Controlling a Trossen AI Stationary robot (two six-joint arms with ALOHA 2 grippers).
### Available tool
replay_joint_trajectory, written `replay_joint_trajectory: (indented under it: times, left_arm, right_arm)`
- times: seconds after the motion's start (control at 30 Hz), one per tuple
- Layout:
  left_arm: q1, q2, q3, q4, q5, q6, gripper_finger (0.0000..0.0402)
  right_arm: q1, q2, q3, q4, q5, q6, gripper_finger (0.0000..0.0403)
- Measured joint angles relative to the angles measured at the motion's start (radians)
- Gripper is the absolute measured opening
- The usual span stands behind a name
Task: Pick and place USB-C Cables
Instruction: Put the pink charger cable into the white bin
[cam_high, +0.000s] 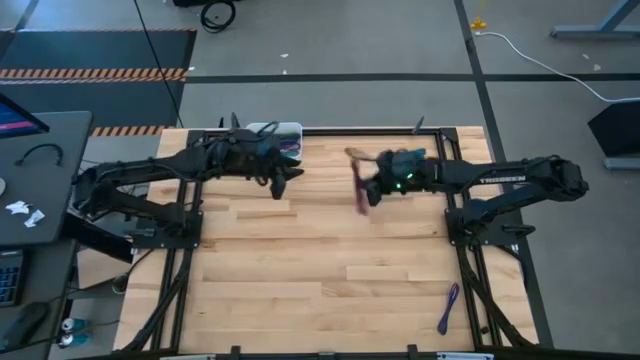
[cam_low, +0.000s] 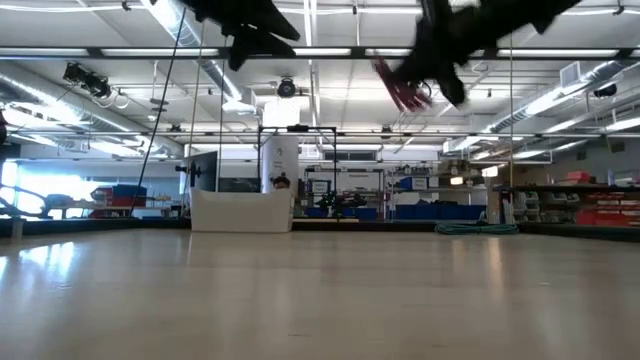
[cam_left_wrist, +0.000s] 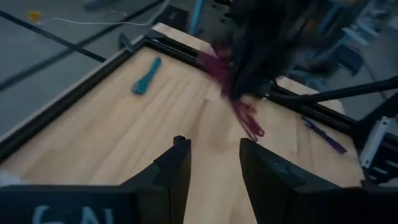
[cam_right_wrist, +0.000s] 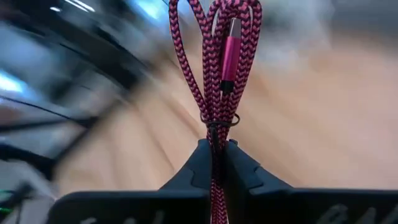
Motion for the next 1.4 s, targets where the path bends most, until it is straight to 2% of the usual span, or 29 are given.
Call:
replay_joint_trajectory:
  times: [0.1,0.23,0.43,0.5,0.6,0.93,1.07,1.2,1.4]
  left_arm:
    - [0.017,0.063,0.000,0.111,0.069,0.020,0.0155]
    - [0.028,0.136,0.000,0.322,0.145,-0.016,0.0202]
    - [0.025,0.222,0.001,0.731,0.174,-0.068,0.0292]
    - [0.025,0.241,0.001,0.764,0.175,-0.101,0.0309]
    - [0.019,0.254,-0.001,0.734,0.173,-0.101,0.0313]
    - [-0.021,0.334,-0.001,0.797,0.155,-0.109,0.0291]
    - [-0.026,0.346,-0.001,0.805,0.153,-0.124,0.0268]
    - [-0.027,0.346,-0.001,0.810,0.153,-0.122,0.0213]
    - [-0.025,0.346,0.000,0.830,0.154,-0.104,0.0101]
  right_arm:
    - [0.013,0.000,0.050,0.240,-0.016,-0.198,0.0015]
    - [0.009,0.000,0.092,0.429,-0.043,-0.285,0.0016]
    - [0.009,0.001,0.108,0.466,-0.060,-0.329,0.0016]
    - [0.009,0.001,0.108,0.465,-0.049,-0.329,0.0016]
    - [0.009,0.001,0.108,0.468,-0.024,-0.329,0.0016]
    - [0.006,0.001,0.108,0.491,-0.018,-0.329,0.0017]
    - [0.006,0.001,0.108,0.490,-0.018,-0.329,0.0017]
    - [0.006,0.001,0.108,0.490,-0.018,-0.329,0.0017]
    - [0.006,0.001,0.108,0.490,-0.017,-0.329,0.0020]
